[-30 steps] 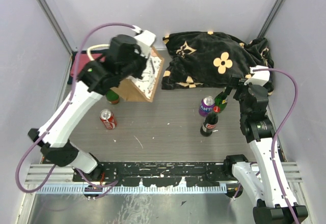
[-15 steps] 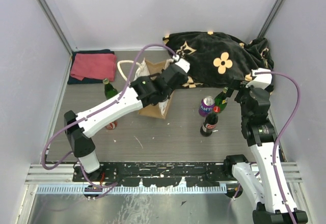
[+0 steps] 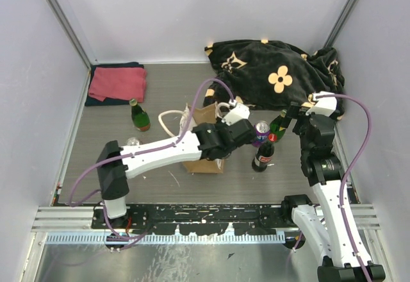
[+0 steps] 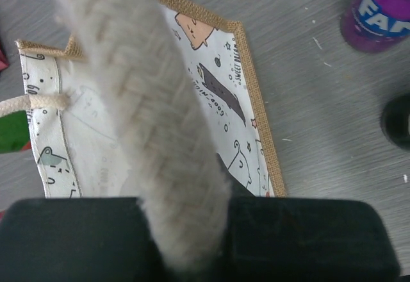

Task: Place the beverage into the canvas bag

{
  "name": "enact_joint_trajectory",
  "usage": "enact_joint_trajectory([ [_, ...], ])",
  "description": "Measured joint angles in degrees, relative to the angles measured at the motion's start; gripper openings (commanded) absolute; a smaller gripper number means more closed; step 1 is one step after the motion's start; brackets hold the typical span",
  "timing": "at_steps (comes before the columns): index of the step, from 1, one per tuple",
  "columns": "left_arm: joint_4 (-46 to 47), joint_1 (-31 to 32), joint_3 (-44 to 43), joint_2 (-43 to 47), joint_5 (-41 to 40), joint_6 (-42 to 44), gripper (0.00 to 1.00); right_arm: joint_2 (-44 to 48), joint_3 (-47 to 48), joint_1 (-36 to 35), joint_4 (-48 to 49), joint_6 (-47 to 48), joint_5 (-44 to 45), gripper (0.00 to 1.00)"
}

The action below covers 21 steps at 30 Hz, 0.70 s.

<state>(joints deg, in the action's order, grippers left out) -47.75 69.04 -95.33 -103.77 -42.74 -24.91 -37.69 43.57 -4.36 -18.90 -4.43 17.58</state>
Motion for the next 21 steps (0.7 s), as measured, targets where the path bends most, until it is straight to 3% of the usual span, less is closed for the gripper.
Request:
enact_joint_trajectory([
  [9, -1.8, 2.9, -3.5, -11.4, -3.5, -7.9, 0.03, 0.8, -1.1, 0.0, 0.0, 0.3, 0.6, 1.00],
  [10, -2.2, 2.9, -3.5, -12.0, -3.8, -8.5, 0.15, 1.0, -1.1, 0.0, 0.0, 0.5, 0.8, 1.00],
  [13, -3.0, 2.9, -3.9, -12.2, -4.5, -9.6, 0.62, 1.3, -1.1, 0.0, 0.0, 0.9, 0.9, 1.00],
  [14, -3.0, 2.9, -4.1, -12.2, -4.5, -9.4, 0.72, 1.3, -1.1, 0.0, 0.0, 1.0, 0.9, 1.00],
  [17, -2.4, 2.8, -4.4, -12.1, -4.3, -8.8, 0.84, 1.3, -1.3, 0.0, 0.0, 1.1, 0.8, 1.00],
  [21, -1.2, 2.8, -4.5, -10.0, -3.1, -6.7, 0.92, 1.3, -1.6, 0.0, 0.0, 1.0, 0.8, 1.00],
])
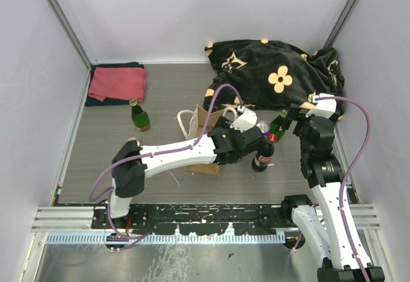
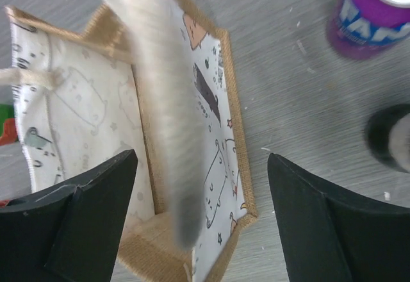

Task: Place the beverage into the canvas bag

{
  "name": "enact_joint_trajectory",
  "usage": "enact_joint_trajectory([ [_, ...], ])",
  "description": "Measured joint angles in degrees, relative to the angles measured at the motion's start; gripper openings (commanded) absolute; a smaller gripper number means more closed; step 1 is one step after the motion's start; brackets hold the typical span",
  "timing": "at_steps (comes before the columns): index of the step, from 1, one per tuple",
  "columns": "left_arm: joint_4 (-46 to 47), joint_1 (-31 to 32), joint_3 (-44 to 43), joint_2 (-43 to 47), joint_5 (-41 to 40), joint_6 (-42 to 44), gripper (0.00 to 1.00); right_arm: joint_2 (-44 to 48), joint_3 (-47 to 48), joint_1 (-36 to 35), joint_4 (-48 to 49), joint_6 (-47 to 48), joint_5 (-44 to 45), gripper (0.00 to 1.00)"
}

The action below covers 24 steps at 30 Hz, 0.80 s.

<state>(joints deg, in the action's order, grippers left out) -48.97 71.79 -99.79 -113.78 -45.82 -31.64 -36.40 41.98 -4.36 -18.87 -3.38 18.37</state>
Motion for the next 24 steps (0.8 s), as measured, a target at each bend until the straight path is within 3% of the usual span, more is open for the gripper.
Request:
enact_joint_trajectory([
  [12, 10.5, -1.9, -1.7, 16.2, 2.8, 12.6, 0.88, -2.7, 2.9, 0.0, -1.1, 0.1, 0.0, 1.00],
  [20, 12.1, -19.8, 1.9, 20.2, 11.9, 16.5, 0.88, -7.5, 9.1, 0.0, -3.7, -0.1, -1.8, 1.00],
  [24, 11.5, -23.3, 8.5, 20.0, 17.1, 17.4, 0.88, -8.8, 10.0, 0.0, -5.4, -0.6, -3.4, 1.00],
])
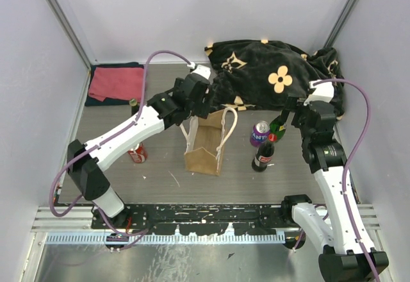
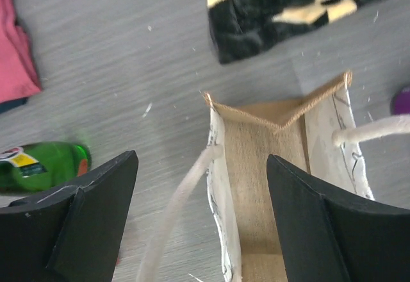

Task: Place the beverage into the canvas bag

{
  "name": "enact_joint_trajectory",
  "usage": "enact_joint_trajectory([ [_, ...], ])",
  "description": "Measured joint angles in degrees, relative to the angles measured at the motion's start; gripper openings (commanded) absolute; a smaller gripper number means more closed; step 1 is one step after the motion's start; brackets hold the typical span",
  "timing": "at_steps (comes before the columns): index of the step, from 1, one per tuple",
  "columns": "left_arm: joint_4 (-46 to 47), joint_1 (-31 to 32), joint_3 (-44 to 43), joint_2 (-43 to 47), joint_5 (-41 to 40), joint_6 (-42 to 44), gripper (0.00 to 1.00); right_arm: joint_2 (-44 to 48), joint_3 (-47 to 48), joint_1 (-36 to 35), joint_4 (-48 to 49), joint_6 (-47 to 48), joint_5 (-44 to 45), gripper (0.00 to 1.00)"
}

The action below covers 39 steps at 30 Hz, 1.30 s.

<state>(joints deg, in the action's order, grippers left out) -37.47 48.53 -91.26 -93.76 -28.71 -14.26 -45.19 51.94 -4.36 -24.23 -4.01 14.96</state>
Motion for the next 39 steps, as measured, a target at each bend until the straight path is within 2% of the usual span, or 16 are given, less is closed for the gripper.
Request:
enact_joint_trajectory([
  [1, -0.1, -0.3, 1.1, -0.2, 1.3, 0.2, 0.85, -0.2, 0.0, 0.0, -0.4, -0.2, -0.3, 1.00],
  [5, 0.0, -1.6, 3.5, -1.5, 5.7, 0.3, 0.84, -0.5, 0.0, 0.0, -2.2, -0.8, -1.2, 1.00],
  [10, 0.9, -3.1, 4.5, -4.3, 7.9, -0.2, 0.76, -0.2, 0.0, 0.0, -3.3, -0.9, -1.4, 1.00],
  [14, 1.6, -3.7, 8.8, -5.7, 8.0, -1.8, 0.60, 0.1, 0.0, 0.0, -3.9, -0.7, -1.4, 1.00],
  [20, 1.7, -3.8, 13.4, -6.1, 6.9, -5.2, 0.31, 0.4, 0.0, 0.0, -4.6, -0.4, -1.4, 1.00],
  [27, 1.0, -3.8, 13.9, -4.6, 4.3, -9.0, 0.24, 0.3, 0.0, 0.0, -4.7, -0.4, -1.4, 1.00],
  [29, 0.6, -3.8, 14.0, -3.9, 3.7, -9.8, 0.29, 0.3, 0.0, 0.0, -4.7, -0.4, -1.4, 1.00],
  [32, 0.3, -3.8, 14.6, -2.5, 3.3, -10.8, 0.71, 0.1, 0.0, 0.0, -4.6, -0.4, -1.4, 1.00],
  [33, 0.3, -3.8, 14.7, -2.4, 3.3, -10.9, 0.80, 0.0, 0.0, 0.0, -4.6, -0.4, -1.4, 1.00],
  [35, 0.2, -3.8, 14.8, -2.1, 3.4, -11.2, 0.86, -0.4, 0.2, 0.0, -4.6, -0.5, -1.4, 1.00],
  [37, 0.3, -3.8, 14.8, -1.9, 3.7, -11.4, 0.87, -1.2, 0.6, 0.0, -4.7, -0.5, -1.4, 1.00],
  [39, 0.3, -3.8, 14.8, -1.5, 3.8, -11.5, 0.91, -2.1, 1.2, 0.0, -4.6, -0.6, -1.6, 1.00],
])
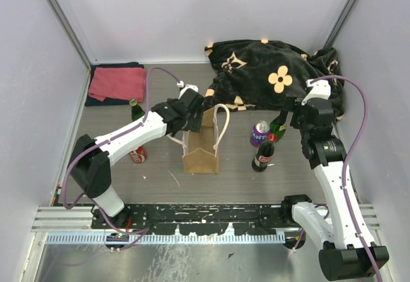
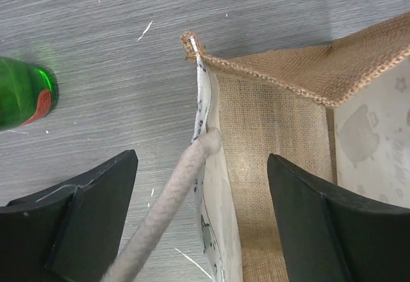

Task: Place the beverage into the canvas bag

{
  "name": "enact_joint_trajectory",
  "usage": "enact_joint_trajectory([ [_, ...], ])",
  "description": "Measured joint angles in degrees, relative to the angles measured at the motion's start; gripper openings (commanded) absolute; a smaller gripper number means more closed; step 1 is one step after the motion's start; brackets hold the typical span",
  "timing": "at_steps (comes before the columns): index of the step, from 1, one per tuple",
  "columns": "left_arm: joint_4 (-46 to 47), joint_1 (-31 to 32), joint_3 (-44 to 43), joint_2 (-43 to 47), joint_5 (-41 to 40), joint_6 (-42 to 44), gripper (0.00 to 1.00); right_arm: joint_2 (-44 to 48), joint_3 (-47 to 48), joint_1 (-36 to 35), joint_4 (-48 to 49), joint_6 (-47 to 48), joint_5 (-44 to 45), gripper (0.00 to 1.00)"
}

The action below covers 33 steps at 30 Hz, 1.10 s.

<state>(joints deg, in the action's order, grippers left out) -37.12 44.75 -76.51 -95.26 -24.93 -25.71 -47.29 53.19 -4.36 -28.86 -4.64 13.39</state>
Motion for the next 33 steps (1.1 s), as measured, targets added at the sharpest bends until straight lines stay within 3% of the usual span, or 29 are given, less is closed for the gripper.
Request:
enact_joint_trajectory([
  [7, 1.1, 0.0, -1.0, 3.6, -0.3, 1.8, 0.92, -5.0, 4.7, 0.0, -0.6, -0.2, 0.0, 1.00],
  [14, 4.0, -0.8, -3.7, 9.9, 0.2, 6.1, 0.92, -10.4, 10.4, 0.0, -3.5, -2.8, -1.9, 0.93],
  [27, 6.0, -3.5, 0.1, 21.0, 4.1, 12.5, 0.92, 14.9, 3.1, 0.0, -6.9, -5.7, -5.9, 0.89],
  [33, 5.8, -4.3, 0.7, 21.2, 5.4, 13.7, 0.92, 18.9, 1.6, 0.0, -10.2, -6.7, -7.5, 0.89],
])
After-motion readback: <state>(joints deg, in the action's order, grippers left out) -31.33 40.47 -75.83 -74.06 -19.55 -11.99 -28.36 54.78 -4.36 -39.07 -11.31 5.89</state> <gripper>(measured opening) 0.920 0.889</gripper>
